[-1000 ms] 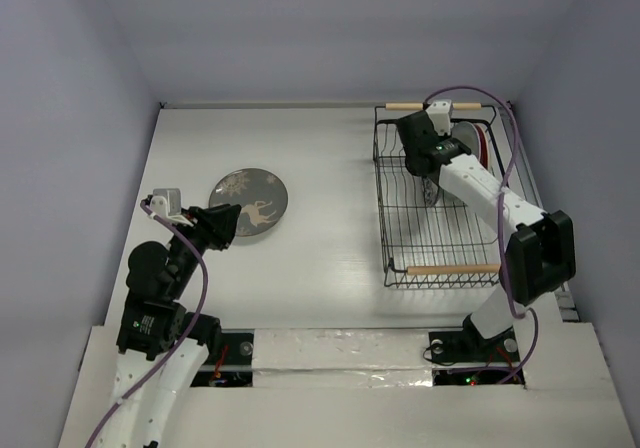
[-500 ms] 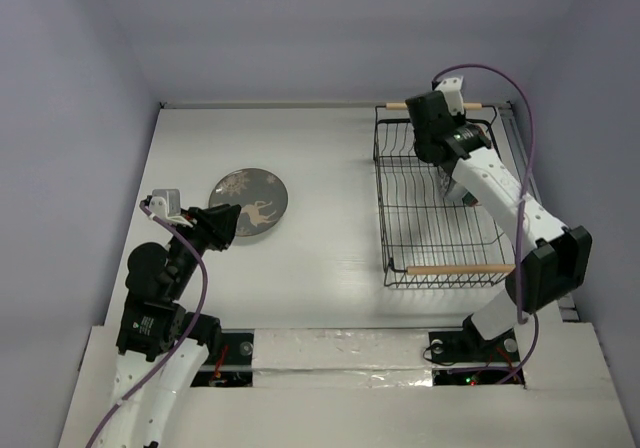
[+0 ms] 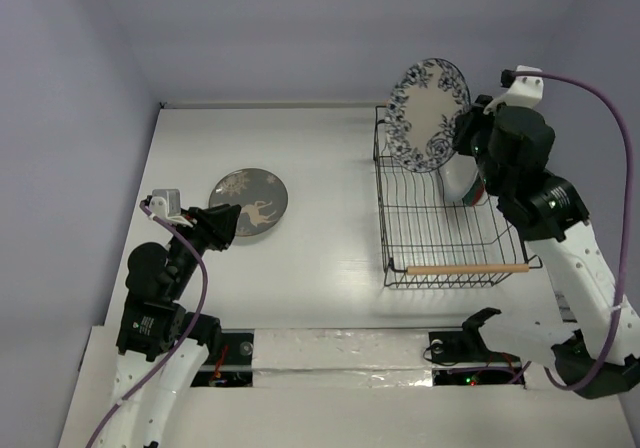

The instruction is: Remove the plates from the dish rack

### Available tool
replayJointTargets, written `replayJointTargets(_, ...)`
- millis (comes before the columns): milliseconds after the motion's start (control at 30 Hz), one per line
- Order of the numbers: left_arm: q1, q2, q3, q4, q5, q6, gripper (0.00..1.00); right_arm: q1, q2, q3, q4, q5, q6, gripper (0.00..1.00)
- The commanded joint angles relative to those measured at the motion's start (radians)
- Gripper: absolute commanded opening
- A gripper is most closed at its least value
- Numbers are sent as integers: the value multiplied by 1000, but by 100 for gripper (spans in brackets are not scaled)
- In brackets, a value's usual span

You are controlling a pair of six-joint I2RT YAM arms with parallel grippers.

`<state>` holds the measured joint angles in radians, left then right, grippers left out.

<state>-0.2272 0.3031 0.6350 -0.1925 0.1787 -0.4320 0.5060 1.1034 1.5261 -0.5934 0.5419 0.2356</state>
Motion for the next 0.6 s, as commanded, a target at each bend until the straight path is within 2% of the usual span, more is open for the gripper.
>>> replayJointTargets(0,3,10,5,30,-1,-1,28,38,34,-95,406,-387,195,0)
replayJointTargets(100,3,10,8,28,-5,-1,28,78,114,-144,570,-524,319,0)
replayJointTargets(267,12,5,12,22,-10,2,30,210,366,-104,777,-606,477,0)
replayJointTargets(467,12,5,12,22,-10,4,31,278,655,8,888,-654,623,0)
replayJointTargets(567,12,7,9,24,-8,3,32,289,745,43,908,-660,675,0)
